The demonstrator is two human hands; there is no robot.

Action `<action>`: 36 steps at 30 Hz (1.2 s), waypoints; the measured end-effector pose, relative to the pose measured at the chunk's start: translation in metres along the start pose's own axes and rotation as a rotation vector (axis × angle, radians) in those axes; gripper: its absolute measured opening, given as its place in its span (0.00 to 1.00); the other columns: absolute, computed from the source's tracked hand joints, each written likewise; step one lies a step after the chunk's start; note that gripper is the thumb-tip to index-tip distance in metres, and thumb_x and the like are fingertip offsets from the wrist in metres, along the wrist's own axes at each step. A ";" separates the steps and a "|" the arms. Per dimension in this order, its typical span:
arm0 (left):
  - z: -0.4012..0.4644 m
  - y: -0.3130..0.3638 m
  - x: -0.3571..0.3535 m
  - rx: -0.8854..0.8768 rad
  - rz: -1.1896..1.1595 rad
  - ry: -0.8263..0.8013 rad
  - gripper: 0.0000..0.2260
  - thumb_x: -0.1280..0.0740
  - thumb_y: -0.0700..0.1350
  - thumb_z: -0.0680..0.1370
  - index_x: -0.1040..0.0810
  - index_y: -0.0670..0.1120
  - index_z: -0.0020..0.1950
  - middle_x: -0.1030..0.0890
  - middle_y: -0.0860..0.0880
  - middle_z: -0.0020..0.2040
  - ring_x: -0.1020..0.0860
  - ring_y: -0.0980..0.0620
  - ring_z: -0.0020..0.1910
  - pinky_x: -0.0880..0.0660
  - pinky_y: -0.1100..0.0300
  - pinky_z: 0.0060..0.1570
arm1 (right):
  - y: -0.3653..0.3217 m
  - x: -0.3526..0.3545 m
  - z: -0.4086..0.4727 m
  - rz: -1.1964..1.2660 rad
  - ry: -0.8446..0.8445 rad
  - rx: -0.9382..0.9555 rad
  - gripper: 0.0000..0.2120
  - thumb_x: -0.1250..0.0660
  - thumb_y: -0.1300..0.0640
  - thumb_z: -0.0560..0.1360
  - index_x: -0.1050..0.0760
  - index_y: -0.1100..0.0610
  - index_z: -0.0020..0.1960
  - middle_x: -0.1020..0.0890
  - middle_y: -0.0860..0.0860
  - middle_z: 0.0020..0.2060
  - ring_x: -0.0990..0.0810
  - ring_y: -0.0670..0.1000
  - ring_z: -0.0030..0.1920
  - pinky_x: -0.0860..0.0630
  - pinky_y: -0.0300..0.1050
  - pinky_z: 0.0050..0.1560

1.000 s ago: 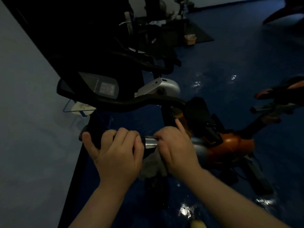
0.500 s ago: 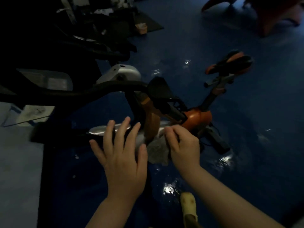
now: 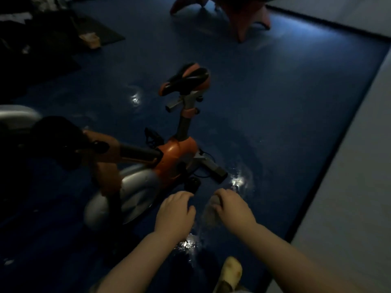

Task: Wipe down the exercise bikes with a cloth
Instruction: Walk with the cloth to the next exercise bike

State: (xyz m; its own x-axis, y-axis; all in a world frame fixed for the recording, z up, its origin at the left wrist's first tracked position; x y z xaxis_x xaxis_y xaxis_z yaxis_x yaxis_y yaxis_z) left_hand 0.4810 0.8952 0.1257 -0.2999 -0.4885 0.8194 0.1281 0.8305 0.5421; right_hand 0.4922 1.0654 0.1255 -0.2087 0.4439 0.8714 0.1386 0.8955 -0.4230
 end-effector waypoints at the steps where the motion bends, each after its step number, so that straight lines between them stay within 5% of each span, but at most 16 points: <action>1: 0.015 0.013 -0.009 -0.001 0.017 -0.034 0.18 0.42 0.48 0.79 0.32 0.50 0.69 0.28 0.53 0.68 0.31 0.52 0.66 0.36 0.57 0.66 | 0.018 0.008 0.003 -0.033 -0.008 -0.002 0.12 0.39 0.55 0.78 0.29 0.54 0.60 0.25 0.52 0.56 0.27 0.52 0.56 0.28 0.45 0.49; 13: 0.153 0.146 -0.091 -0.026 0.122 -0.238 0.18 0.41 0.48 0.78 0.30 0.49 0.68 0.26 0.49 0.66 0.28 0.48 0.63 0.31 0.55 0.61 | 0.187 0.095 0.076 -0.190 -0.032 -0.061 0.09 0.37 0.59 0.75 0.25 0.53 0.55 0.22 0.49 0.53 0.24 0.51 0.54 0.24 0.48 0.47; 30: 0.434 0.217 -0.096 -0.068 0.122 -0.267 0.16 0.41 0.47 0.77 0.28 0.48 0.65 0.25 0.48 0.64 0.27 0.47 0.62 0.30 0.53 0.61 | 0.289 0.200 0.307 -0.112 0.161 -0.076 0.12 0.38 0.54 0.76 0.27 0.47 0.59 0.23 0.44 0.56 0.26 0.48 0.56 0.28 0.42 0.45; 36: 0.521 0.250 -0.101 -0.038 0.092 -0.260 0.16 0.41 0.48 0.78 0.28 0.49 0.65 0.25 0.50 0.64 0.27 0.49 0.61 0.30 0.53 0.61 | 0.327 0.243 0.392 -0.048 0.084 -0.125 0.12 0.39 0.49 0.77 0.27 0.47 0.60 0.24 0.45 0.57 0.26 0.48 0.57 0.30 0.43 0.48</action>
State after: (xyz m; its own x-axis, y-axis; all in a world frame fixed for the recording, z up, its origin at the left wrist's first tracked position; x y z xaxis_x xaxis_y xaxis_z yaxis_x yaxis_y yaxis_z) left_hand 0.0509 1.2910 0.0816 -0.5170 -0.3229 0.7928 0.2000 0.8550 0.4786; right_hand 0.1073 1.4786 0.1022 -0.1374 0.3918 0.9097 0.2513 0.9022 -0.3506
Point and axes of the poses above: each hand's wrist, its own z-axis towards the middle knuckle, its own x-axis out of the back of the hand, y = z × x, the point moved 1 cm from there along z, towards the middle knuckle
